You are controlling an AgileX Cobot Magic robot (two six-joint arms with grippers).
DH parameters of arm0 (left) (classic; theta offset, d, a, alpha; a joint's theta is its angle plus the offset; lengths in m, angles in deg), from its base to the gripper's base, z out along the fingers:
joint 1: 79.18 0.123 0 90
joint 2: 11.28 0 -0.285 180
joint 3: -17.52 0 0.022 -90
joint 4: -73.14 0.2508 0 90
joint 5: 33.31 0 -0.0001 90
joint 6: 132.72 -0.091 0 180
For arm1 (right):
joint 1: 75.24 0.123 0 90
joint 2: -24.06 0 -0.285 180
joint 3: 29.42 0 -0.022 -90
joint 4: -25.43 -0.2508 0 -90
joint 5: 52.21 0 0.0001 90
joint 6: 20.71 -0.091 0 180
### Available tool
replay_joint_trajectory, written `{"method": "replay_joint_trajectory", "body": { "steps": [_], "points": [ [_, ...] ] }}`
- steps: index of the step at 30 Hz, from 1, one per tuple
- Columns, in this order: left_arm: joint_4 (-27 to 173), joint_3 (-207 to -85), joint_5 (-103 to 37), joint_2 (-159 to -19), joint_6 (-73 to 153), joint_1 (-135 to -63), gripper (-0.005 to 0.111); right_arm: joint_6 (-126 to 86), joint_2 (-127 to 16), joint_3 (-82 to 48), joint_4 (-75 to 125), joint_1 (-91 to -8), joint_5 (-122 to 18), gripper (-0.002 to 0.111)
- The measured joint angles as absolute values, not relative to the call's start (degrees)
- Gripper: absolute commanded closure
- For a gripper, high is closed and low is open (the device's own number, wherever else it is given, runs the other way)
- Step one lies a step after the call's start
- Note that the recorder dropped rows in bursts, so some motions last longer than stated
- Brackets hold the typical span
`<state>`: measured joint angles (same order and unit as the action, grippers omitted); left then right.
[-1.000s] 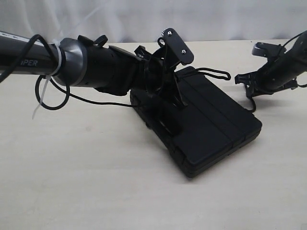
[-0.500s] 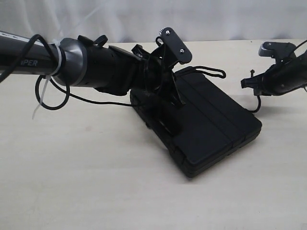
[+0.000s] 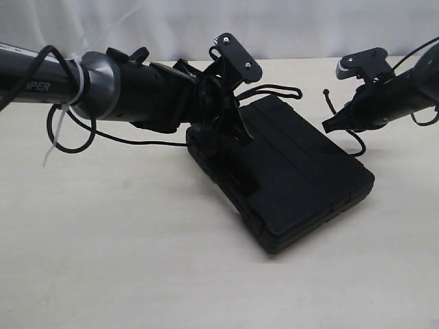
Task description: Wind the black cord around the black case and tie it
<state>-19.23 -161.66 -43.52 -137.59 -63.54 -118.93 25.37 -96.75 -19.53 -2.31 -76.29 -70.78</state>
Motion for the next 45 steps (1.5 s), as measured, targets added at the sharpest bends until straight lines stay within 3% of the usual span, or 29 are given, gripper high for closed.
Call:
{"method": "replay_joint_trajectory", "body": {
  "steps": [13,29,36,45],
  "points": [
    [-14.5,-162.2,-34.0,-138.0,-56.7,-116.1,0.107,37.7,-96.5,-18.2,-3.4,-71.9,-71.9,0.104],
    [-11.3,-167.3,-40.3,-145.3,-56.9,-116.2,0.107,41.4,-95.1,-18.2,-3.9,-71.9,-73.5,0.104],
    [-1.3,-167.3,-46.4,-145.3,-59.9,-123.3,0.107,41.7,-95.1,-18.2,-4.9,-71.9,-73.3,0.104],
    [-0.9,-167.3,-47.2,-145.3,-63.4,-126.0,0.107,41.6,-95.1,-18.2,-4.9,-71.9,-72.0,0.104]
  ]
}}
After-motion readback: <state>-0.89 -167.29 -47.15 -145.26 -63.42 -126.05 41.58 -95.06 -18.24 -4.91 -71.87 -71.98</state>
